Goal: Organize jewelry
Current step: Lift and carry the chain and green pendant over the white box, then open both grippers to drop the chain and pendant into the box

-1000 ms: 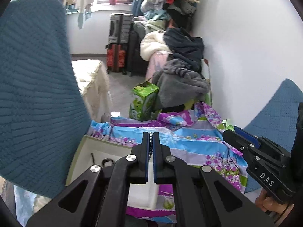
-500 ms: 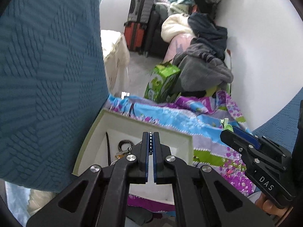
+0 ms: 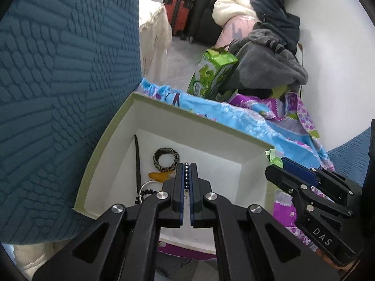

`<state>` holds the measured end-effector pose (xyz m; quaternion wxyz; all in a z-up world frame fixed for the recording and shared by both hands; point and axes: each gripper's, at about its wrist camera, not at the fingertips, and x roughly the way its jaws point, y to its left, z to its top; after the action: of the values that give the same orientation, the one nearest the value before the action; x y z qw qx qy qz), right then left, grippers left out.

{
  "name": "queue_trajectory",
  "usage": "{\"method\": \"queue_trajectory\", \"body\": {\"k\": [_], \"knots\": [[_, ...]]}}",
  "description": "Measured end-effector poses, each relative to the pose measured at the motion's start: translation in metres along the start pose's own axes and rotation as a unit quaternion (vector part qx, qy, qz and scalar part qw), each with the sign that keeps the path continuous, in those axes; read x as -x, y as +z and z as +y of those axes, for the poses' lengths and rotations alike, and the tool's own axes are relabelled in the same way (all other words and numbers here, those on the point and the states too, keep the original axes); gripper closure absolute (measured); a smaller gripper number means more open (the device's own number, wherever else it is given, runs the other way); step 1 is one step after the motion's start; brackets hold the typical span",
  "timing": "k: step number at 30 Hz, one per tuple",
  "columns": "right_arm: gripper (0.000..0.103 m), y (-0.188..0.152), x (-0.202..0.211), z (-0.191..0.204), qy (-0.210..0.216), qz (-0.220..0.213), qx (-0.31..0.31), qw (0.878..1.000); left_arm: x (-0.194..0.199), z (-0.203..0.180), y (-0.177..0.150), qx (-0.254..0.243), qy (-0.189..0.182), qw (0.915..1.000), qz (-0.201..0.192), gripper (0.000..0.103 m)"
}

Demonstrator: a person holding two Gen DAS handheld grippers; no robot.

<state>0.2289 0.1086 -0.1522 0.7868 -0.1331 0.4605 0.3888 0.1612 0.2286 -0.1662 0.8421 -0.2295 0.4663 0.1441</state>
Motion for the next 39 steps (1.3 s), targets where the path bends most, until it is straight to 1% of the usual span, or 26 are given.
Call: {"method": "queue_trajectory", "body": {"k": [8, 12, 16, 18, 21, 22, 24, 25, 26, 28, 33, 39], "knots": [[0.081, -0.004, -0.028, 0.009, 0.003, 0.035, 0.019, 0.999, -0.022, 0.017, -0.004, 0.011, 0.016, 0.9995, 0.025, 0.101], [0.081, -0.003, -0.034, 0.009, 0.003, 0.045, 0.020, 0.999, -0.024, 0.020, -0.007, 0.010, 0.019, 0.9993, 0.030, 0.100], [0.080, -0.002, -0.030, 0.007, 0.007, 0.044, 0.014, 0.999, -0.019, 0.016, -0.008, 0.006, 0.026, 0.9993, 0.027, 0.100], [0.072, -0.001, -0.024, 0.004, 0.013, 0.038, 0.009, 0.999, -0.016, 0.016, -0.007, 0.003, 0.031, 0.9992, 0.026, 0.100], [0.071, 0.002, -0.014, 0.002, 0.015, 0.029, 0.005, 0.999, -0.008, 0.013, -0.006, 0.001, 0.033, 0.9992, 0.020, 0.100], [0.070, 0.002, -0.010, 0.001, 0.015, 0.026, 0.004, 1.000, -0.004, 0.012, -0.006, 0.001, 0.033, 0.9993, 0.018, 0.099], [0.068, 0.004, 0.000, -0.002, 0.013, 0.017, 0.002, 1.000, 0.003, 0.009, -0.006, 0.002, 0.032, 0.9994, 0.011, 0.085], [0.068, 0.004, 0.005, -0.002, 0.013, 0.012, 0.001, 1.000, 0.009, 0.007, -0.006, 0.001, 0.030, 0.9995, 0.005, 0.067], [0.066, 0.005, 0.014, -0.004, 0.012, 0.003, 0.000, 1.000, 0.014, 0.005, -0.006, -0.002, 0.031, 0.9995, -0.003, 0.056], [0.064, 0.006, 0.027, -0.006, 0.012, -0.011, -0.002, 1.000, 0.028, -0.001, -0.005, -0.008, 0.034, 0.9991, -0.023, 0.054], [0.062, 0.009, 0.071, -0.010, 0.009, -0.056, -0.002, 0.998, 0.058, -0.017, -0.002, -0.014, 0.026, 0.9979, -0.058, 0.054], [0.061, 0.006, 0.122, -0.015, -0.003, -0.112, -0.002, 0.994, 0.107, -0.042, 0.002, -0.031, 0.010, 0.9926, -0.118, 0.054]]}}
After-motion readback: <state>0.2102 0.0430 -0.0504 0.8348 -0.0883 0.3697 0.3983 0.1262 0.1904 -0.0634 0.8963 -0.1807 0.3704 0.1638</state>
